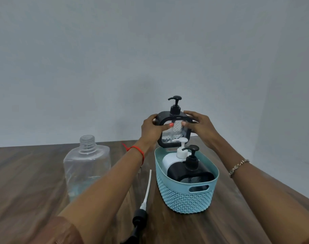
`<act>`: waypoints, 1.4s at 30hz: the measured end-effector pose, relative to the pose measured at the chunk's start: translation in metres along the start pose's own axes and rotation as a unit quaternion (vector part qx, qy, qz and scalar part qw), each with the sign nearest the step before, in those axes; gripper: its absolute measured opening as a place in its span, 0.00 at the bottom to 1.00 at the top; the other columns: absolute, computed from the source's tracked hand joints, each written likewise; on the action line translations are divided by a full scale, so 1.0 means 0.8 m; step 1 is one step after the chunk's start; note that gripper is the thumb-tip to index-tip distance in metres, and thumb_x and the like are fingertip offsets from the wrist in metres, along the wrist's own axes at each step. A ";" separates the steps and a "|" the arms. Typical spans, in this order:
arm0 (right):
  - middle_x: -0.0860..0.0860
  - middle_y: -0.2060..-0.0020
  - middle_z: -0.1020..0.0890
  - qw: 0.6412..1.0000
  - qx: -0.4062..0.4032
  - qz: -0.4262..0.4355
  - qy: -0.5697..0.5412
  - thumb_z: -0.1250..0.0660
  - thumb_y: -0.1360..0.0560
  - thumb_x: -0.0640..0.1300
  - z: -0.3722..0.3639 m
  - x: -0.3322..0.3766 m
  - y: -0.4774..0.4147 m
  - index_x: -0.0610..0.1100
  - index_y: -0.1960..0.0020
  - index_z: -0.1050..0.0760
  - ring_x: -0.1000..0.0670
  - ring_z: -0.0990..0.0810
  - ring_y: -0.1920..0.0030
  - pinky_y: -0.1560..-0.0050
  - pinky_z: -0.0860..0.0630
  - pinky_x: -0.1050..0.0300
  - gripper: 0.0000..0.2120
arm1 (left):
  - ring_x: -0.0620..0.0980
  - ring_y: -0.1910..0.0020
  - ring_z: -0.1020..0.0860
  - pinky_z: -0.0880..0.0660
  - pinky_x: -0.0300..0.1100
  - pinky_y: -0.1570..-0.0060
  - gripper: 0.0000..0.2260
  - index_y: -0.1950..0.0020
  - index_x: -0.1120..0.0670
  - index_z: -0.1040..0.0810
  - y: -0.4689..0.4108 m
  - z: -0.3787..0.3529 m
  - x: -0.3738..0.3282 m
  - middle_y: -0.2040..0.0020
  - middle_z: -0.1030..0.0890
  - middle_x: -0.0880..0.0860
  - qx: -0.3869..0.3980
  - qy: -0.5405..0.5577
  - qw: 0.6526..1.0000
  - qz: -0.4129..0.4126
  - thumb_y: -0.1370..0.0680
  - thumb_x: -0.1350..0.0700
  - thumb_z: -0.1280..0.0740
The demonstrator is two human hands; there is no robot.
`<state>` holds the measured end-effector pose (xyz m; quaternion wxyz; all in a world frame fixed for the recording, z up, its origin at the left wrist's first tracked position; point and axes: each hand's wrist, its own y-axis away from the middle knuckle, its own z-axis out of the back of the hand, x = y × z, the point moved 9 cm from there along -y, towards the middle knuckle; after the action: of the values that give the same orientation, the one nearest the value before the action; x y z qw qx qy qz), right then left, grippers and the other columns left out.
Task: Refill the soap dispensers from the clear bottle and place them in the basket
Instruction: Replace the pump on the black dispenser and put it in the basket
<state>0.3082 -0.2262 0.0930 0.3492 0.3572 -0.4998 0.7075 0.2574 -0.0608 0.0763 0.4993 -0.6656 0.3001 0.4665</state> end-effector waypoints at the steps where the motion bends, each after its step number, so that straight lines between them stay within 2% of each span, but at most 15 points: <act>1: 0.43 0.42 0.21 1.000 0.005 -0.008 -0.001 0.31 0.28 0.34 0.000 -0.009 0.003 0.42 0.35 0.28 0.45 0.21 0.48 0.43 0.23 0.47 0.22 | 0.49 0.60 0.22 0.21 0.38 0.62 0.19 0.43 0.56 0.26 0.003 -0.001 0.009 0.59 0.23 0.49 0.003 0.008 1.000 0.013 0.32 0.65 0.26; 8: 0.45 0.47 0.21 0.999 0.004 -0.034 -0.018 0.32 0.29 0.31 0.005 -0.038 0.025 0.40 0.37 0.27 0.54 0.19 0.57 0.63 0.21 0.67 0.21 | 0.53 0.53 0.21 0.23 0.40 0.56 0.21 0.41 0.59 0.26 0.018 -0.008 0.039 0.49 0.21 0.55 0.020 -0.027 0.998 0.044 0.32 0.62 0.25; 11: 0.44 0.46 0.20 0.999 0.015 -0.042 0.024 0.30 0.30 0.33 0.005 -0.047 0.034 0.43 0.39 0.25 0.49 0.19 0.51 0.53 0.19 0.60 0.20 | 0.50 0.54 0.23 0.26 0.33 0.61 0.21 0.41 0.60 0.25 0.027 -0.008 0.042 0.50 0.21 0.54 0.025 -0.079 0.996 0.038 0.32 0.62 0.25; 13: 0.43 0.45 0.20 0.996 0.029 -0.052 0.064 0.29 0.31 0.35 0.001 -0.052 0.042 0.44 0.40 0.25 0.45 0.20 0.46 0.44 0.22 0.51 0.20 | 0.50 0.53 0.23 0.27 0.35 0.60 0.21 0.41 0.60 0.25 0.033 -0.007 0.048 0.49 0.21 0.54 0.028 -0.099 0.994 0.036 0.32 0.61 0.25; 16: 0.42 0.46 0.20 0.993 0.049 -0.068 0.087 0.32 0.29 0.32 -0.004 -0.055 0.050 0.41 0.39 0.26 0.43 0.20 0.45 0.41 0.24 0.46 0.19 | 0.52 0.51 0.23 0.26 0.41 0.53 0.20 0.42 0.59 0.25 0.043 -0.008 0.055 0.48 0.22 0.54 0.040 -0.118 0.991 0.043 0.31 0.59 0.26; 20: 0.45 0.51 0.16 0.983 0.093 -0.054 0.149 0.37 0.30 0.30 -0.009 -0.050 0.058 0.43 0.42 0.22 0.50 0.19 0.51 0.48 0.24 0.56 0.19 | 0.50 0.49 0.24 0.27 0.40 0.53 0.19 0.41 0.59 0.25 0.053 -0.010 0.059 0.49 0.23 0.51 0.048 -0.164 0.985 0.034 0.30 0.57 0.27; 24: 0.49 0.54 0.16 0.971 0.129 -0.036 0.198 0.40 0.28 0.31 -0.019 -0.036 0.067 0.52 0.48 0.20 0.55 0.22 0.56 0.54 0.27 0.62 0.20 | 0.47 0.55 0.23 0.28 0.32 0.59 0.08 0.51 0.54 0.21 0.061 -0.010 0.055 0.56 0.20 0.49 0.059 -0.166 0.984 0.015 0.29 0.58 0.28; 28: 0.58 0.63 0.20 0.967 0.128 -0.039 0.219 0.44 0.23 0.34 -0.028 -0.023 0.075 0.57 0.62 0.24 0.61 0.26 0.62 0.63 0.32 0.73 0.20 | 0.43 0.61 0.25 0.29 0.33 0.62 0.05 0.54 0.55 0.21 0.067 -0.009 0.055 0.56 0.20 0.52 0.056 -0.187 0.981 0.020 0.29 0.58 0.30; 30: 0.56 0.61 0.21 0.964 0.130 -0.040 0.226 0.46 0.23 0.32 -0.029 -0.023 0.077 0.53 0.63 0.24 0.57 0.26 0.61 0.61 0.31 0.70 0.20 | 0.43 0.64 0.26 0.30 0.33 0.64 0.05 0.56 0.57 0.21 0.069 -0.007 0.056 0.59 0.21 0.52 0.049 -0.191 0.980 0.032 0.29 0.57 0.30; 33: 0.42 0.49 0.20 0.952 0.136 -0.056 0.268 0.48 0.25 0.27 -0.031 -0.026 0.082 0.33 0.50 0.23 0.44 0.24 0.48 0.46 0.30 0.52 0.15 | 0.46 0.66 0.30 0.34 0.32 0.70 0.11 0.68 0.56 0.30 0.072 -0.008 0.058 0.67 0.27 0.52 0.046 -0.208 0.976 0.050 0.28 0.56 0.32; 34: 0.35 0.46 0.22 0.947 0.139 -0.064 0.283 0.48 0.25 0.27 -0.031 -0.029 0.081 0.26 0.47 0.26 0.38 0.25 0.44 0.42 0.32 0.48 0.14 | 0.48 0.63 0.28 0.31 0.35 0.65 0.13 0.69 0.55 0.33 0.074 -0.007 0.062 0.66 0.27 0.53 0.045 -0.218 0.973 0.061 0.28 0.53 0.33; 36: 0.29 0.43 0.25 0.942 0.136 -0.066 0.301 0.47 0.24 0.29 -0.032 -0.029 0.083 0.24 0.44 0.30 0.33 0.27 0.43 0.44 0.34 0.45 0.13 | 0.59 0.44 0.26 0.28 0.51 0.44 0.12 0.68 0.52 0.34 0.079 -0.009 0.065 0.53 0.23 0.60 0.054 -0.235 0.968 0.071 0.31 0.47 0.36; 38: 0.30 0.43 0.24 0.939 0.130 -0.068 0.310 0.46 0.23 0.30 -0.031 -0.028 0.084 0.25 0.43 0.29 0.35 0.26 0.46 0.47 0.32 0.49 0.13 | 0.66 0.33 0.34 0.36 0.63 0.34 0.10 0.68 0.50 0.33 0.086 -0.012 0.064 0.41 0.25 0.63 0.077 -0.251 0.962 0.079 0.31 0.46 0.38; 39: 0.31 0.43 0.24 0.938 0.131 -0.072 0.311 0.45 0.24 0.29 -0.031 -0.028 0.085 0.25 0.43 0.28 0.36 0.26 0.45 0.47 0.32 0.50 0.13 | 0.65 0.33 0.33 0.38 0.63 0.33 0.10 0.68 0.50 0.33 0.089 -0.011 0.063 0.42 0.24 0.63 0.079 -0.254 0.960 0.084 0.31 0.46 0.38; 42: 0.33 0.47 0.21 0.959 0.091 -0.055 0.261 0.43 0.26 0.28 -0.026 -0.021 0.080 0.26 0.48 0.25 0.43 0.23 0.52 0.57 0.28 0.64 0.11 | 0.53 0.50 0.25 0.34 0.52 0.36 0.15 0.71 0.53 0.34 0.092 -0.001 0.051 0.65 0.27 0.50 0.056 -0.246 0.965 0.076 0.25 0.52 0.37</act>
<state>0.2590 -0.2252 0.0445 0.4719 0.2172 -0.3041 0.7985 0.2097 -0.0824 0.0107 0.5577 -0.4763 0.2433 0.6348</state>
